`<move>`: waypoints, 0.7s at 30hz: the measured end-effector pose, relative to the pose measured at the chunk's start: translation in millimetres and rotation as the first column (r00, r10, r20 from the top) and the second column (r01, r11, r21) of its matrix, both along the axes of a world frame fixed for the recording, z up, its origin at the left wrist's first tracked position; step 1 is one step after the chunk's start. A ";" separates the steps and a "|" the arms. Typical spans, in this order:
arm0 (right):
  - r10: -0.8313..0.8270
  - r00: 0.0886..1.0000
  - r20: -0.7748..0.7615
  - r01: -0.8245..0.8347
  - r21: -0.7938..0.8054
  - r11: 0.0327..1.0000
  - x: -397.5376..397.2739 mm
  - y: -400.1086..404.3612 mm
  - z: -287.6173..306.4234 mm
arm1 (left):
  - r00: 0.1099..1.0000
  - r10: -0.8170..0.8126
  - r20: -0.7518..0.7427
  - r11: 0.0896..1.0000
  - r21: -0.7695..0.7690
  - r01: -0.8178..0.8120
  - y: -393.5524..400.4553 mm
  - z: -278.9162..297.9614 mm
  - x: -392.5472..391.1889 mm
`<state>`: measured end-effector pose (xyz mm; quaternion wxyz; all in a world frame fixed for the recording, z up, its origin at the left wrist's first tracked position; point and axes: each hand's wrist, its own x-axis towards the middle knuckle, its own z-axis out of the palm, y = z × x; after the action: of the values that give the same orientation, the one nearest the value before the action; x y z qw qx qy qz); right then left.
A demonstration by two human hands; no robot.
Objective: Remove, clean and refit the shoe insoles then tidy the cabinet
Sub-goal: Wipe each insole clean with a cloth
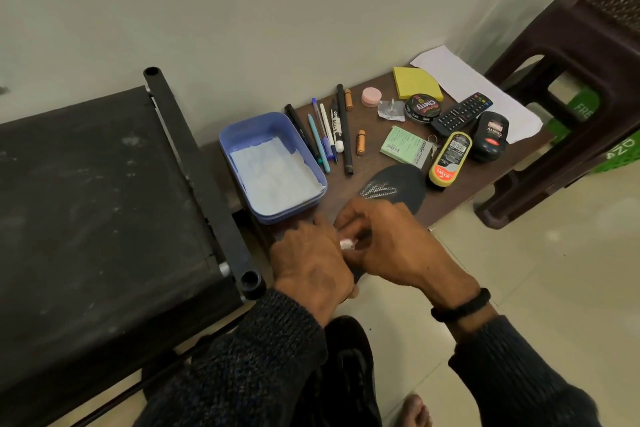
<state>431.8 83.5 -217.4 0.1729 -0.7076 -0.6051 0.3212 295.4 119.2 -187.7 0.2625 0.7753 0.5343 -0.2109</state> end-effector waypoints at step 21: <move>-0.584 0.788 0.195 0.481 0.396 0.782 48.1 7.6 -26.2 | 0.996 -0.087 -0.025 0.995 0.049 0.089 -6.0 -4.0 0.8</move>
<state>479.9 91.0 -243.6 0.2755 -0.8534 -0.4408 0.0396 296.2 113.2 -191.6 0.2273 0.8020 0.5077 -0.2177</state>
